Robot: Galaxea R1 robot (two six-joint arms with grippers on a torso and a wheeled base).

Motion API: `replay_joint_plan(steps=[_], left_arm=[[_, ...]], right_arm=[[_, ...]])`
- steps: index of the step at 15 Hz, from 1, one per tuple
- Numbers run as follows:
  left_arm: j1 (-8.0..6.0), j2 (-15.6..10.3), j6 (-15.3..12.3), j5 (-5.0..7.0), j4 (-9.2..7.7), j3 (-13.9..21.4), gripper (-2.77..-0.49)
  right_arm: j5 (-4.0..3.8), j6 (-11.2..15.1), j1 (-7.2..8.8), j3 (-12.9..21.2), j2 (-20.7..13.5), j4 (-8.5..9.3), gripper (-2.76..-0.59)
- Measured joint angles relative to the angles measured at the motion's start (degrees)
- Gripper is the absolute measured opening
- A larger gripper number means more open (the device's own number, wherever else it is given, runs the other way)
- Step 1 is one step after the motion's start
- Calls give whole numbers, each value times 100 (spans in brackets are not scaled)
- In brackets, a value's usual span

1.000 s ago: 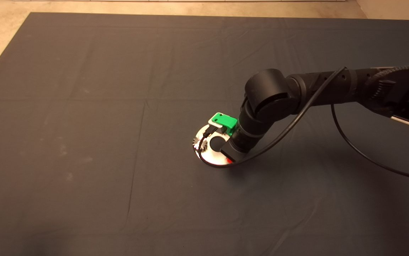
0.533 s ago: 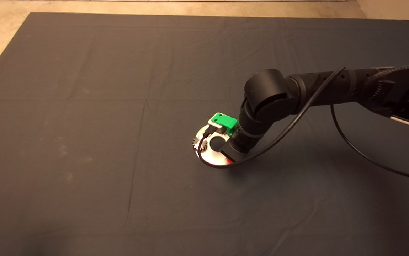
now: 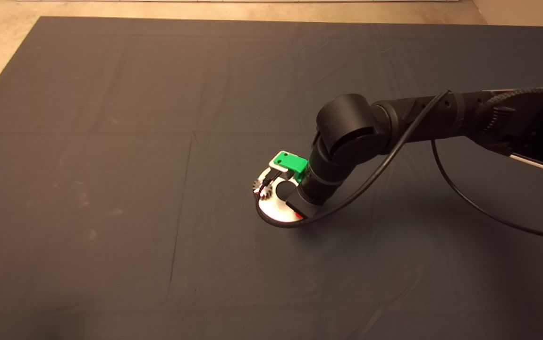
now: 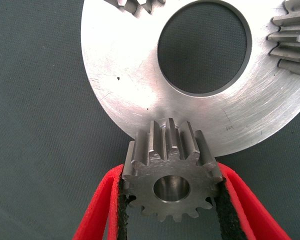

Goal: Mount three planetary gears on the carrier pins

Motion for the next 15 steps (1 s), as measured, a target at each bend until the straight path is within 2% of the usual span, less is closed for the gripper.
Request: replay_joint_plan(steps=[7,10,15], left_arm=[[0,0,0,0,-46,0,-109],[0,-19,2,1,-55,0,-109],[0,-99,82,-5,-68,6,-109]], right_arm=[[18,1,-18,6,-22,-9,-242],[-2,2,-162,4,-49,-88,-242],[13,2,-160,4,-48,-95,-241]])
